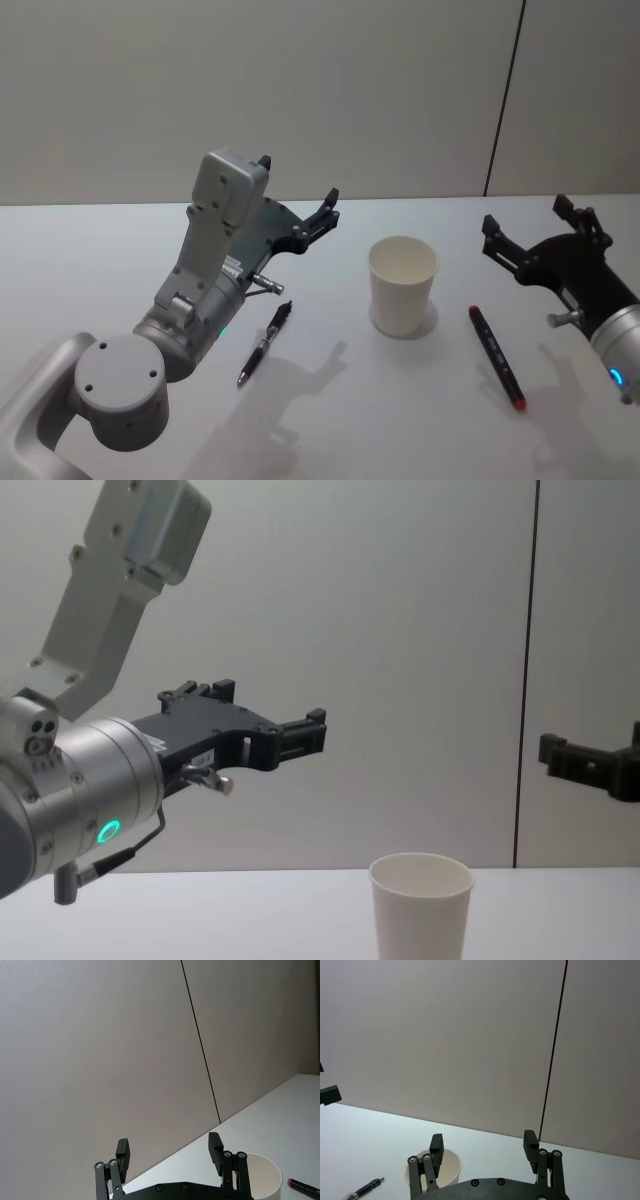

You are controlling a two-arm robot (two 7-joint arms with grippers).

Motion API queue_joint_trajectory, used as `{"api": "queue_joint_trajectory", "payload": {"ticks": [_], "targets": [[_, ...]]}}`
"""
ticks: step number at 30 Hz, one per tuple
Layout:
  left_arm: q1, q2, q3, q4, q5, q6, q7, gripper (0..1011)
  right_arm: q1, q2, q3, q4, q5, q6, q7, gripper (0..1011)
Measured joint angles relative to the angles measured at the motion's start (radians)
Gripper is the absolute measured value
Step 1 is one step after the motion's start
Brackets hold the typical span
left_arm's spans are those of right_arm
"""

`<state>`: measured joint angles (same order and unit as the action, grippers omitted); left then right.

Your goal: Place the pen into the pen holder.

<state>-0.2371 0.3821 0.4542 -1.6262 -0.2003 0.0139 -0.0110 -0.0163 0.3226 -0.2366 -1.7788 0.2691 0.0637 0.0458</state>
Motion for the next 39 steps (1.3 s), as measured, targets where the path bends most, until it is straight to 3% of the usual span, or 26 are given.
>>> {"api": "queue_joint_trajectory", "payload": {"ticks": [23,39], "targets": [[0.000,0.000,0.000,0.000,0.000,0.000,0.000,1000,0.021,-0.109,-0.065,0.002,-0.114,0.245,-0.132,1002],[0.000,0.000,0.000,0.000,0.000,0.000,0.000,1000,0.059,-0.153,-0.053,0.072,-0.112,0.386,-0.189,1002]]}}
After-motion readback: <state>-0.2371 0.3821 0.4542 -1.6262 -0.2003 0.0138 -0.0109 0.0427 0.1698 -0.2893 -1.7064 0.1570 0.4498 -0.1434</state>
